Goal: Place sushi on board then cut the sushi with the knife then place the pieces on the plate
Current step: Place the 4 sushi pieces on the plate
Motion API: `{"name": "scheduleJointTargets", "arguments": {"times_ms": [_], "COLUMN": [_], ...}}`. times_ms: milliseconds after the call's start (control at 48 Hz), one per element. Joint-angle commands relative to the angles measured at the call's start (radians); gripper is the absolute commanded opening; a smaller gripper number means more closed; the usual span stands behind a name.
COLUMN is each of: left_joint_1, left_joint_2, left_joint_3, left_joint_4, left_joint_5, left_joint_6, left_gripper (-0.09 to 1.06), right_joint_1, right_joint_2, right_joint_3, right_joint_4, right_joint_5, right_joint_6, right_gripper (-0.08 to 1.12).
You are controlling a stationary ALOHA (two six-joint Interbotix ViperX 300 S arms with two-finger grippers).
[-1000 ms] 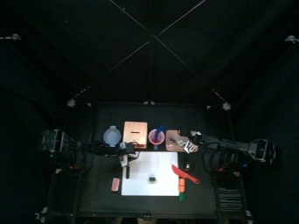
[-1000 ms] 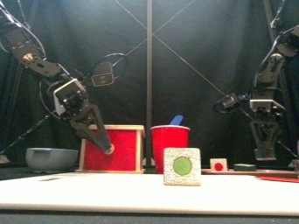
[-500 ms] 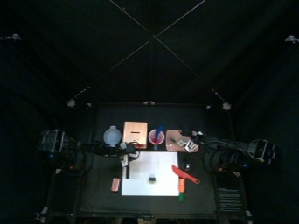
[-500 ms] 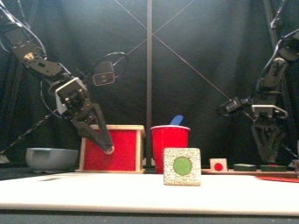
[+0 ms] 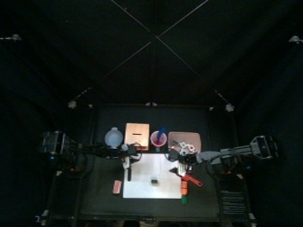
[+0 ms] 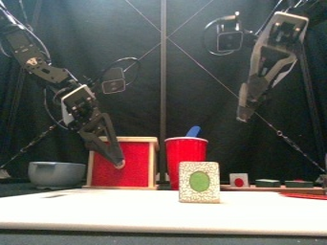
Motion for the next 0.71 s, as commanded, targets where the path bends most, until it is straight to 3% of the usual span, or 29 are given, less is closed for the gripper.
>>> {"name": "scheduleJointTargets", "arguments": {"times_ms": [21,396,708], "left_joint_1": [0.006,0.005,0.003], "left_joint_2": [-0.006,-0.006,-0.006], "left_joint_3": [-0.021,-0.015,-0.014], "left_joint_4": [-0.002,-0.003,-0.002], "left_joint_5": [-0.003,-0.003,0.003], "left_joint_6": [0.0,0.003,0.005], "left_gripper": [0.75,0.75,0.75], "right_joint_1": [0.026,0.072,0.097], "right_joint_2": [0.054,0.301,0.425], "right_joint_3": [-0.064,-0.235,-0.302], "right_joint_4": [0.002,-0.002,0.002], "right_joint_5": [-0.037,-0.048,-0.046], "right_joint_6": [-0.006,-0.006,-0.005], "right_gripper": [0.94,0.94,0.94]}}
